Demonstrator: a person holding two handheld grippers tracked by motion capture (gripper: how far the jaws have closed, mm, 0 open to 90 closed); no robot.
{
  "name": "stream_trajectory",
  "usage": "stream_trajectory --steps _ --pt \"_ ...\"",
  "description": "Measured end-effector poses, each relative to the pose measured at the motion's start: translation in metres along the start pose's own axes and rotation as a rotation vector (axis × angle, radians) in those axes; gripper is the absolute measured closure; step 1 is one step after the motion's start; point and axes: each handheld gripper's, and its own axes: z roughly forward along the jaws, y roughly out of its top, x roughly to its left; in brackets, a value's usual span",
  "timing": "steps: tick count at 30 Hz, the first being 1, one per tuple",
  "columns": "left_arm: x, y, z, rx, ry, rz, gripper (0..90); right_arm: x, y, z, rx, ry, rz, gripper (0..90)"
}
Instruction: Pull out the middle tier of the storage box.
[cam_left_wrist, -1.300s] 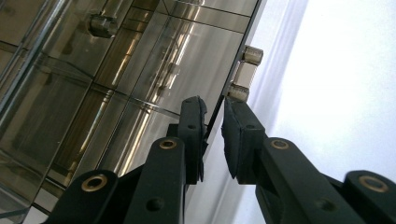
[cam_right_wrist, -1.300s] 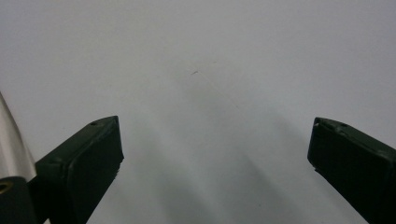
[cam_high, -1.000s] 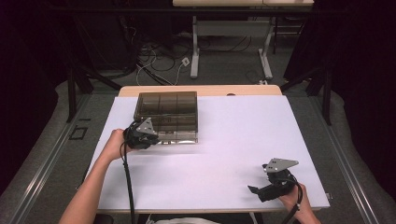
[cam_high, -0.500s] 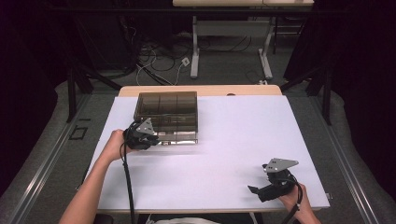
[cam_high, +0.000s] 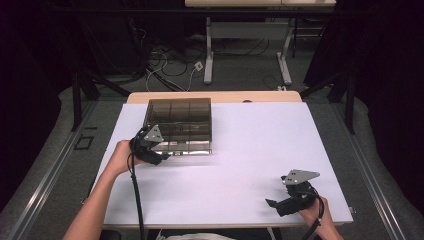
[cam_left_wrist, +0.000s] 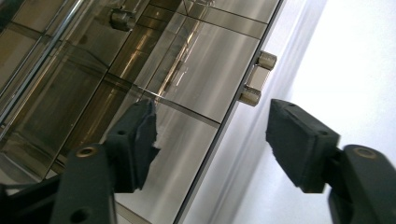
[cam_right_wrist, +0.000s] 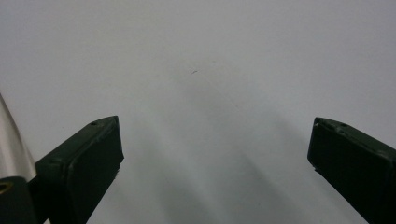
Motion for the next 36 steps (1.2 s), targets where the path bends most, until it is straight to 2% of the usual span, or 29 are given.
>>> stream_trajectory --steps 3,5,8,12,15,22,25,28,30,36 --pt "-0.001 -0.004 -0.004 -0.017 -0.008 -0.035 25.8 0.0 0.0 0.0 -0.001 0.0 -0.002 2.6" --pt "-0.002 -0.007 -0.006 -0.026 -0.003 -0.046 17.0 0.0 0.0 0.0 -0.001 -0.001 0.002 2.6" --pt "-0.003 -0.013 -0.012 -0.048 0.014 -0.073 14.4 0.0 0.0 0.001 -0.012 -0.007 -0.005 2.6" --pt "-0.004 -0.022 -0.017 -0.069 0.044 -0.106 5.8 0.0 0.0 0.001 -0.012 -0.005 -0.007 2.6" --pt "-0.004 -0.029 -0.019 -0.066 0.055 -0.131 0.2 0.0 0.0 0.001 -0.011 -0.005 -0.006 2.6" --pt "-0.001 -0.047 -0.023 -0.064 0.069 -0.173 0.0 0.0 0.0 0.002 -0.011 -0.001 -0.002 2.6" --pt "0.003 -0.054 -0.024 -0.042 0.071 -0.18 0.0 0.0 0.0 0.002 -0.009 -0.006 0.002 2.6" --pt "0.007 -0.06 -0.025 -0.043 0.078 -0.197 0.0 0.0 0.0 0.002 -0.009 -0.007 -0.001 2.6" --pt "0.009 -0.063 -0.025 -0.024 0.084 -0.194 0.1 0.0 0.0 0.001 -0.009 -0.007 -0.003 2.6" --pt "0.018 -0.075 -0.023 0.005 0.099 -0.234 0.2 0.0 0.0 0.001 -0.008 -0.006 0.0 2.6"
